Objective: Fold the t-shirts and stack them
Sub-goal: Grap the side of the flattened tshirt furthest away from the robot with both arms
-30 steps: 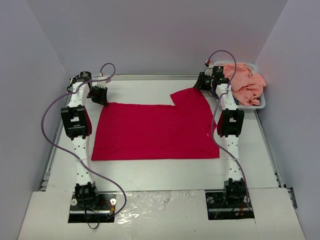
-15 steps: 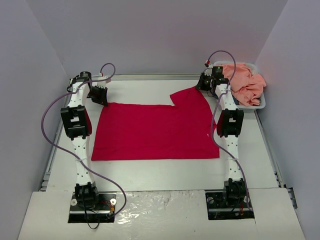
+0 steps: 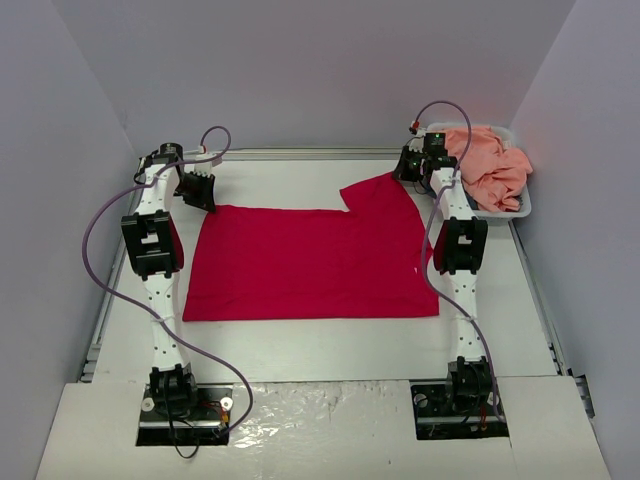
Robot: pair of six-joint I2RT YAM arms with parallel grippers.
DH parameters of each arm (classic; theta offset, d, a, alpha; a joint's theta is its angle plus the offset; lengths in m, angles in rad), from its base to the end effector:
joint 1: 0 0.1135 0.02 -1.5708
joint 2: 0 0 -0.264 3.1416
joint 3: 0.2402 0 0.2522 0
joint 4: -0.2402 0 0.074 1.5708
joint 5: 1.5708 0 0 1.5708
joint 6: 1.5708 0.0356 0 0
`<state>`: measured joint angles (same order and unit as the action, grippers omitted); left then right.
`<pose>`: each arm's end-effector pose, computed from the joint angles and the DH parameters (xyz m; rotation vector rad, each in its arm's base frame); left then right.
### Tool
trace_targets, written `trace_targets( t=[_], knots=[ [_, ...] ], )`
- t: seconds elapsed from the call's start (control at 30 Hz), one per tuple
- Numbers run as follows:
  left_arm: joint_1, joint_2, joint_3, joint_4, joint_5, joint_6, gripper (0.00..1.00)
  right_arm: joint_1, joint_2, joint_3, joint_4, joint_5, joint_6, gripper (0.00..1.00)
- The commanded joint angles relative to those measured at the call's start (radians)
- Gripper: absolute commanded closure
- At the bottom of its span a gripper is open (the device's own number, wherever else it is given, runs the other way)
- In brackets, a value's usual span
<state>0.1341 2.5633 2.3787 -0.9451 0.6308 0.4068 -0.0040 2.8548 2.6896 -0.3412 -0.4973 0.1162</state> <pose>0.5347 0.0510 0.1789 0.5180 2.4378 -0.6327 0.6168 0.0145 0.1560 -0.1818 2.0530 0.5840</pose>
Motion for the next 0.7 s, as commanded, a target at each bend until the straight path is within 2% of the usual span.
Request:
trace_targets(
  t=[0.0,0.4,0.67],
  knots=[
    [-0.011,-0.029,0.028,-0.041,-0.003,-0.013,0.98,-0.03,-0.066,-0.04,-0.059,0.045,-0.026,1.0],
    [-0.008,-0.1,-0.002,-0.027,0.012,-0.036,0.98,-0.027,-0.253,-0.166,-0.059,0.014,-0.061,1.0],
    [-0.005,-0.132,-0.015,-0.023,0.027,-0.045,0.98,-0.019,-0.301,-0.174,-0.062,0.011,-0.082,1.0]
  ],
)
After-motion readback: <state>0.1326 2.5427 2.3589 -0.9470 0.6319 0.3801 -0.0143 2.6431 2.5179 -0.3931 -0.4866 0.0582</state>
